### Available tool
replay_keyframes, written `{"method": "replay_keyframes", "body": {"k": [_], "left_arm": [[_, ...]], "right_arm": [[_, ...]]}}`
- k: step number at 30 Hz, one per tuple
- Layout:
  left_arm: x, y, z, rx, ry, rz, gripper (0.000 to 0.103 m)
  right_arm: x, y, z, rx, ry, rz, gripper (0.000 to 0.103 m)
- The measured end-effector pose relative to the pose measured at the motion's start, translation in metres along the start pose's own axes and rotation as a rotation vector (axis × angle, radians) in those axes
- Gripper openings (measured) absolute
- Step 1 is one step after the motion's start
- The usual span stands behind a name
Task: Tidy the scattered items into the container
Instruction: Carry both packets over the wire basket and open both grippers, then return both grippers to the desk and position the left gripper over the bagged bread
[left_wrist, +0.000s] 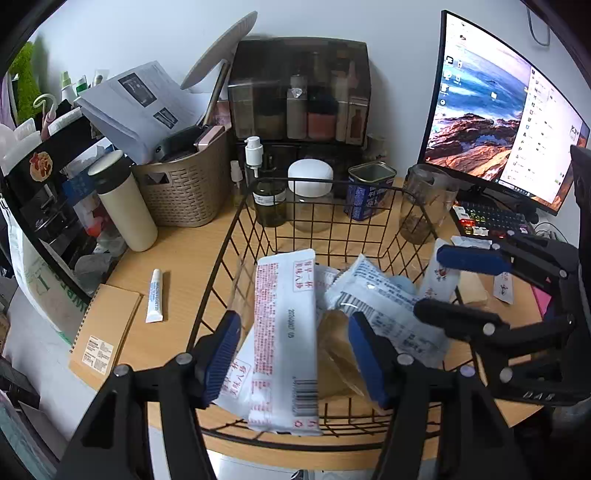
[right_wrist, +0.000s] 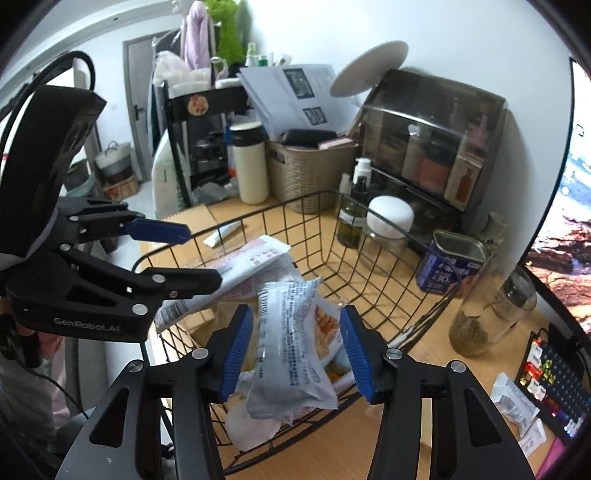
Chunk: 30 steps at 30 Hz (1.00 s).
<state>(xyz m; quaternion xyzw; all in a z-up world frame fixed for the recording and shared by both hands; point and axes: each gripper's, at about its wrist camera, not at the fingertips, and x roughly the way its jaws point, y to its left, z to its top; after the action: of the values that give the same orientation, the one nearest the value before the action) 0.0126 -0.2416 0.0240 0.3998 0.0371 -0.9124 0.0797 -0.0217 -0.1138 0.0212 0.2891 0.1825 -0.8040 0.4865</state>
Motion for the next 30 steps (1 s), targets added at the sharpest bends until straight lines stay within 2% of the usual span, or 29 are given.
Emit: {"method": "replay_keyframes", "body": {"k": [4,7,12,16,19,21,26,30], "left_arm": [[-0.014,-0.019,0.003,0.018,-0.031,-0.049,0.067],[-0.020,-0.048,0.006,0.067,-0.042,-0.098,0.068],[-0.014,-0.118,0.009,0.171,-0.029,-0.193,0.068],[0.008,-0.178,0.011,0.274,0.011,-0.235,0.068],[0.038,-0.211,0.010,0.297,0.075,-0.243,0.068],[0.062,-0.224,0.009,0.285,0.115,-0.220,0.068],[0.114,-0.237,0.011,0.250,0.191,-0.171,0.068],[0.144,-0.236,0.011,0.218,0.256,-0.174,0.068]], "right_arm": [[-0.026,-0.014,-0.004,0.030,-0.042,-0.036,0.050],[-0.057,-0.039,-0.014,0.076,-0.082,-0.115,0.050],[-0.098,-0.095,-0.043,0.191,-0.090,-0.245,0.051],[-0.117,-0.131,-0.076,0.255,-0.058,-0.295,0.051],[-0.130,-0.152,-0.096,0.297,-0.053,-0.306,0.051],[-0.132,-0.163,-0.107,0.318,-0.054,-0.289,0.051],[-0.108,-0.170,-0.129,0.264,0.017,-0.250,0.051],[-0.100,-0.188,-0.144,0.307,0.038,-0.223,0.051]]}}
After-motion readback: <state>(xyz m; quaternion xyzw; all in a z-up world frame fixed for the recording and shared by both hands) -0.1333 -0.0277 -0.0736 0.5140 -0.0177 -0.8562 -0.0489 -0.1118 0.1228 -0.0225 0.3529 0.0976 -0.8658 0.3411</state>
